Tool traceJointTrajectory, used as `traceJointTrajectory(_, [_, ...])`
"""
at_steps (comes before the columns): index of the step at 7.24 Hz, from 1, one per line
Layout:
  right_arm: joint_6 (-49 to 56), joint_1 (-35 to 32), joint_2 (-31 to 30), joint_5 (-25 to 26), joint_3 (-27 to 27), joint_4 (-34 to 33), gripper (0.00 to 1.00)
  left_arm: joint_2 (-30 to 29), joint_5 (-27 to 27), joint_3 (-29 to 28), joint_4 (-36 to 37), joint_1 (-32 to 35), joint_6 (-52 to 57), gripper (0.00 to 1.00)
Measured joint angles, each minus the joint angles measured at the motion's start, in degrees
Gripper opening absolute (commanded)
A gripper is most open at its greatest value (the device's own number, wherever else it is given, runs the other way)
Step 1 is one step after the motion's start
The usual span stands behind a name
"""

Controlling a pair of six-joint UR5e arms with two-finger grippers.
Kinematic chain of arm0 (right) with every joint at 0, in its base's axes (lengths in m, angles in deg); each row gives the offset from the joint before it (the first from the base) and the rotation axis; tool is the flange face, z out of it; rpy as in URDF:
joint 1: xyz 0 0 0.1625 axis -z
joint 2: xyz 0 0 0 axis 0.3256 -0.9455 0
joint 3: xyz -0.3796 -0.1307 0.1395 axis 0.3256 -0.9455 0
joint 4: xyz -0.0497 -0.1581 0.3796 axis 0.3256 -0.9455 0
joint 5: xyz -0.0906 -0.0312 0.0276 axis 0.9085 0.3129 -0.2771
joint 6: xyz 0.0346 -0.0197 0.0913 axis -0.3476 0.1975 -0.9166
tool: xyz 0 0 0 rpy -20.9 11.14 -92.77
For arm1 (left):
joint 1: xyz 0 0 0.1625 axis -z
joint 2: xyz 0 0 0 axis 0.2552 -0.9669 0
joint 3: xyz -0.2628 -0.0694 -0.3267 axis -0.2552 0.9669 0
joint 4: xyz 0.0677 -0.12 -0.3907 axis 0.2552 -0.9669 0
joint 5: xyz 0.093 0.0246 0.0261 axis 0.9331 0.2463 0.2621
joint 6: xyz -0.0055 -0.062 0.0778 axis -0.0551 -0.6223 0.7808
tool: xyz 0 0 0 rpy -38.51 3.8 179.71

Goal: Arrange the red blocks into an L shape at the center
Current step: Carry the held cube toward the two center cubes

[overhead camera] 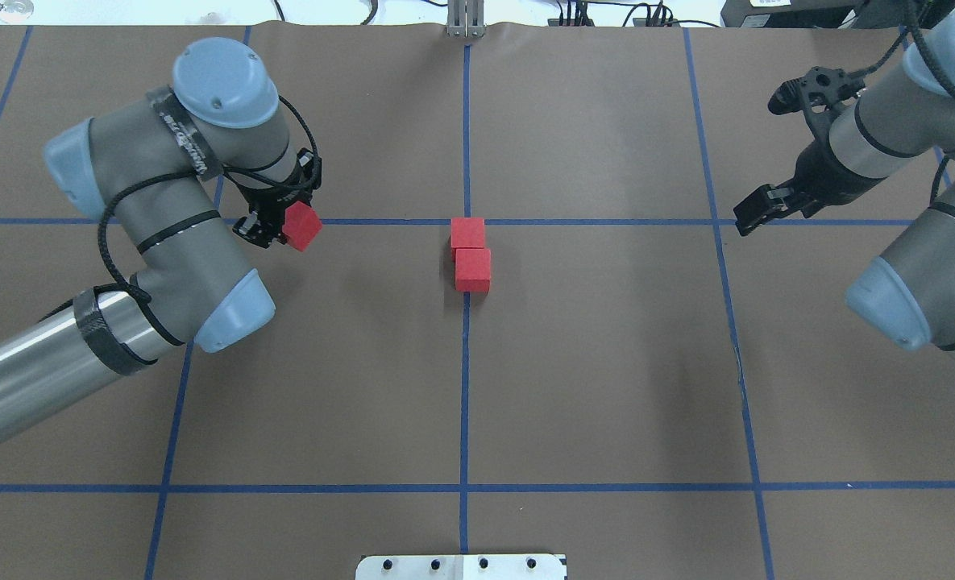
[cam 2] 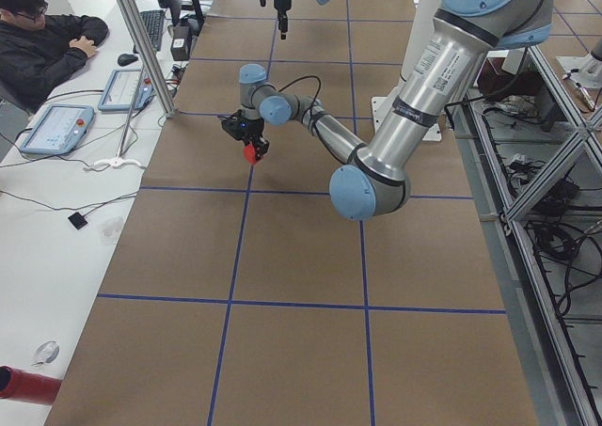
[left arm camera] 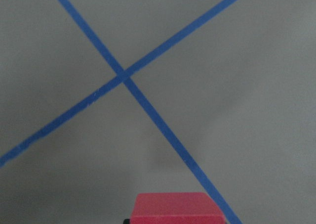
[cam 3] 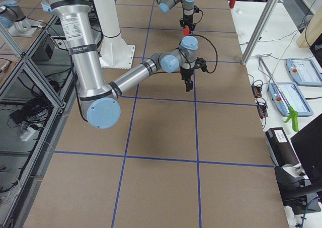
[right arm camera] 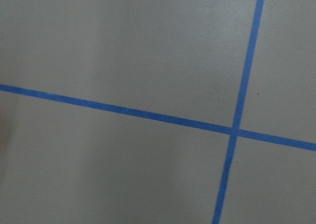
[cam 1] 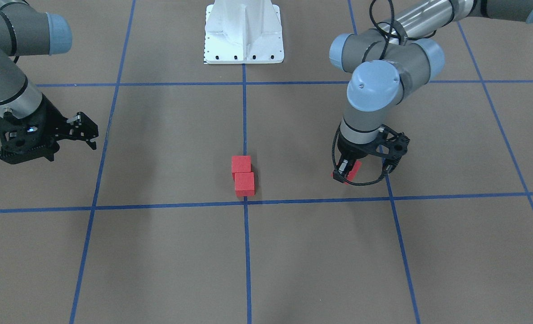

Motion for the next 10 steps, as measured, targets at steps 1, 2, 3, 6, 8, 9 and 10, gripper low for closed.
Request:
traceJointTrajectory(1, [2.1,-0.9,-1.1,-0.1,0.0,0.1,0.99,-3.0,0.1,-2.0,0.7,-1.3,-4.5,0.0])
traceJointTrajectory(2, [2.9,-1.3,-1.6,-0.2,0.0,0.2,0.99,-8.1,0.1,-7.3,0.9,-2.0,-8.2,0.0])
traceJointTrajectory(3, [3.2,-1.5,-1.7,-0.4,0.0,0.2,0.99,-13.4,0.0,-13.8,1.0,-2.3,-10.8,0.0])
traceJointTrajectory(6, [3.3,-1.7,-1.7,-0.7,0.0,0.3,0.99,-19.2,-0.1,-23.2,0.1,-2.5,-14.5,0.0])
traceJointTrajectory(8, [3.3,-1.8,-1.7,-0.8,0.0,0.3,0.99,-19.7,-0.1,-24.9,-0.8,-2.8,-16.9,0.0])
traceJointTrajectory(9, [3.3,-1.9,-1.7,-0.8,0.1,0.3,0.99,-19.9,-0.1,-25.7,-1.6,-3.0,-17.7,0.0])
traceJointTrajectory(10, [3.3,-2.0,-1.7,-0.8,0.1,0.3,0.99,-20.7,-0.1,-27.4,-3.3,-3.3,-18.4,0.0])
